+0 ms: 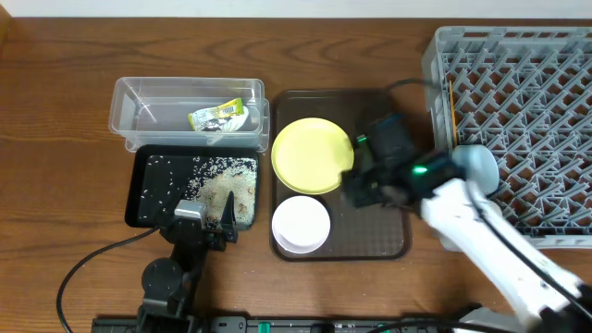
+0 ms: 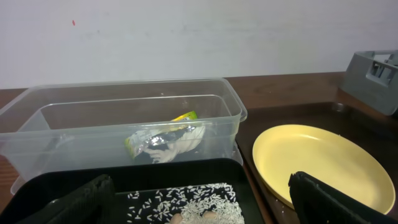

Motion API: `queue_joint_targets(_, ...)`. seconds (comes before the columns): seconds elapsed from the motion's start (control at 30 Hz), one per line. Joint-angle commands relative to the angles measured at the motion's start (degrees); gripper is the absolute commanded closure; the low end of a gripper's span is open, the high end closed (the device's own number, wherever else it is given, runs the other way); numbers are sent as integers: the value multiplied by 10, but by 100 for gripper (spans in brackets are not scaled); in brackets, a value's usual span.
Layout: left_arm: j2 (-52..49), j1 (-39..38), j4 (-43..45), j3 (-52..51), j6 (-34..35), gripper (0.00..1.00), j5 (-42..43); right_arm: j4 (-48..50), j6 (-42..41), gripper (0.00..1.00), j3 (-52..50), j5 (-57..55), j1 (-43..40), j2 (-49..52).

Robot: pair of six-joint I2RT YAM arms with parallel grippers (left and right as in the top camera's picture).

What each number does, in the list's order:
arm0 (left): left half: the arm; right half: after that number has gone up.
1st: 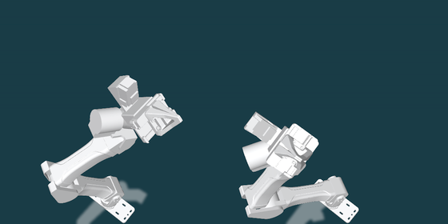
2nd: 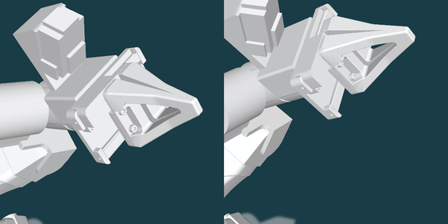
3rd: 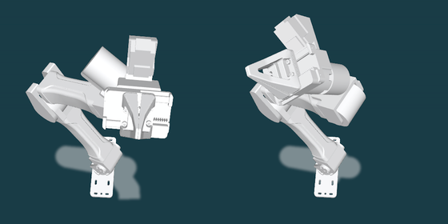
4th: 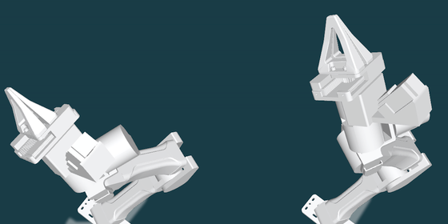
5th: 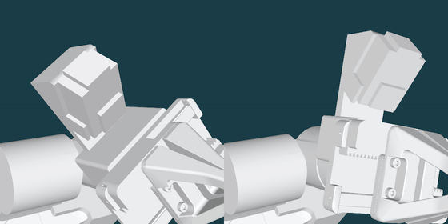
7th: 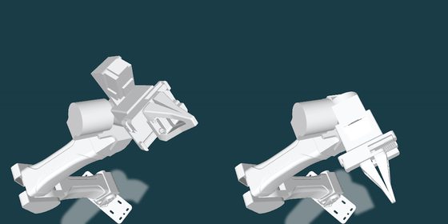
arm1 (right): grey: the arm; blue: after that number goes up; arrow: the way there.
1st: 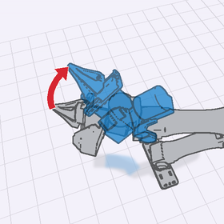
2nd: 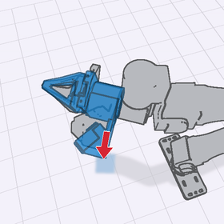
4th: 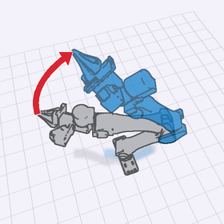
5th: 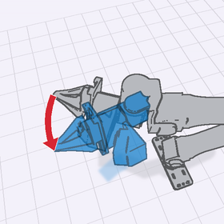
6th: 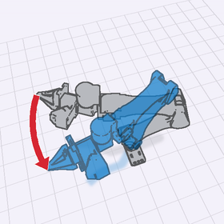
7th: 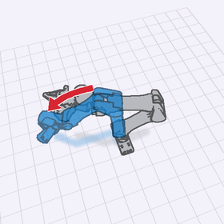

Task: Sort waste into correct bins and load items into the dishwasher rack
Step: 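Reach the right gripper to the pink bowl and grasp it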

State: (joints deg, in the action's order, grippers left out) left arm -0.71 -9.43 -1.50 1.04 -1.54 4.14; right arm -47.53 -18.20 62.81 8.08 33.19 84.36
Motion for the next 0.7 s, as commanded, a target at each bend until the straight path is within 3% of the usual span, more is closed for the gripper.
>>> queue_joint_targets(0.0, 1, 3, -21, -8, -4, 9, 8, 2, 44, 40, 1, 8, 54, 45)
queue_joint_targets(0.2, 1, 3, -21, -8, -4, 9, 8, 17, -22, 46, 1, -54, 103, 135)
queue_joint_targets(0.27, 1, 3, -21, -8, -4, 9, 8, 32, -22, 58, 1, -44, 109, 162)
queue_joint_targets(0.33, 1, 3, -21, -8, -4, 9, 8, 34, -24, 84, 1, -42, 111, 183)
queue_joint_targets(0.4, 1, 3, -21, -8, -4, 9, 8, 26, -27, 95, 1, -42, 110, 187)
queue_joint_targets(0.67, 1, 3, -21, -8, -4, 9, 8, 14, -28, 99, 1, -98, 101, 126)
